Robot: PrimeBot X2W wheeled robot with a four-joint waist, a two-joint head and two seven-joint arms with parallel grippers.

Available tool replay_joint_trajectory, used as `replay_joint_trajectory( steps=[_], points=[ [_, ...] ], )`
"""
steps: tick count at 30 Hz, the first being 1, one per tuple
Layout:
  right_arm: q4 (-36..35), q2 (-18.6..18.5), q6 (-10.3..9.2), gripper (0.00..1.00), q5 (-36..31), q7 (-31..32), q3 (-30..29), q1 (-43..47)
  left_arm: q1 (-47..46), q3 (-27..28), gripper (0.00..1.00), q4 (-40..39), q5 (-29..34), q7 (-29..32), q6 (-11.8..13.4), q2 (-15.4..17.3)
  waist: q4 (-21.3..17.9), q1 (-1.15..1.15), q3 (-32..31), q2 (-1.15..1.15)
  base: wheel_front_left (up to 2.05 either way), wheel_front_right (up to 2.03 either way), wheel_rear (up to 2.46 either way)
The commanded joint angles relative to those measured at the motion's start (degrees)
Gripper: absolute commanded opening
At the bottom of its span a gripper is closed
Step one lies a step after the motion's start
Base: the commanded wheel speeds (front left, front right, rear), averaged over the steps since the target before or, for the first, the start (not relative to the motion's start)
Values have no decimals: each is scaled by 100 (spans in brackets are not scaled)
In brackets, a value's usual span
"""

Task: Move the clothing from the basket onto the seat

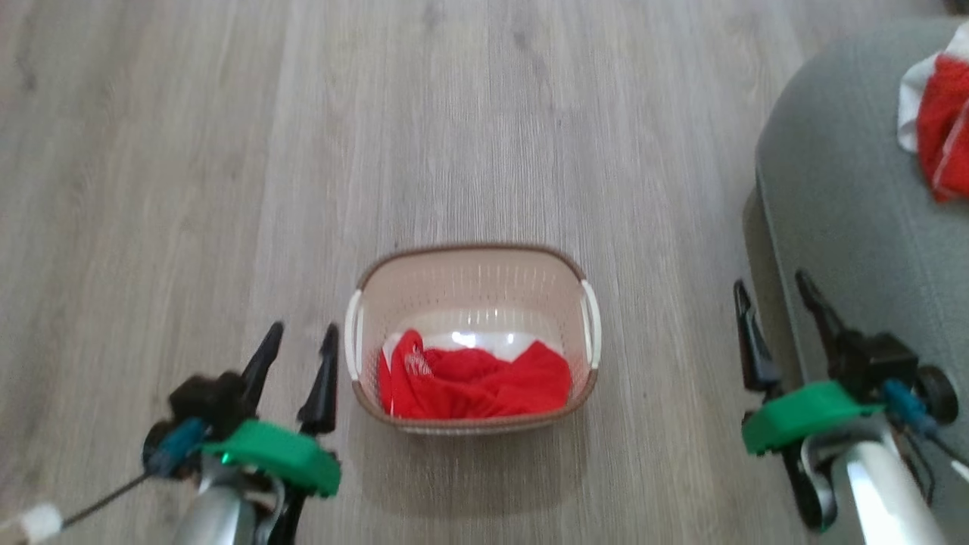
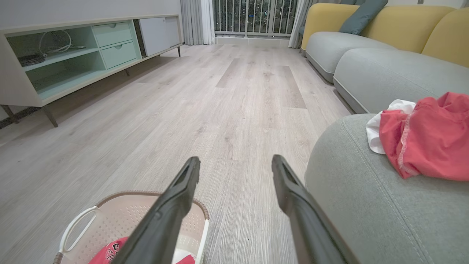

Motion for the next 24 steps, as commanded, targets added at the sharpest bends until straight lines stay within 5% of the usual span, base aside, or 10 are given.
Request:
replay_joint_trajectory(
  steps=[1, 13, 24],
  points=[
    [-255, -35, -2, 100, -72, -37, 100, -363, -528, 15, 100, -41, 103, -30, -8, 81, -37, 0, 577, 0, 0, 0, 0],
    [-800, -83, -2, 100, -240, -37, 224, -1696, -3034, -1050, 100, 1404, 1256, 319, 2, 343, -345, 0, 3097, 0, 0, 0, 0],
    [-875, 20, -2, 100, -186, -37, 592, -2356, -4809, -1916, 100, 3082, 2272, 1477, 118, 326, -790, 0, 4105, 0, 0, 0, 0]
  ],
)
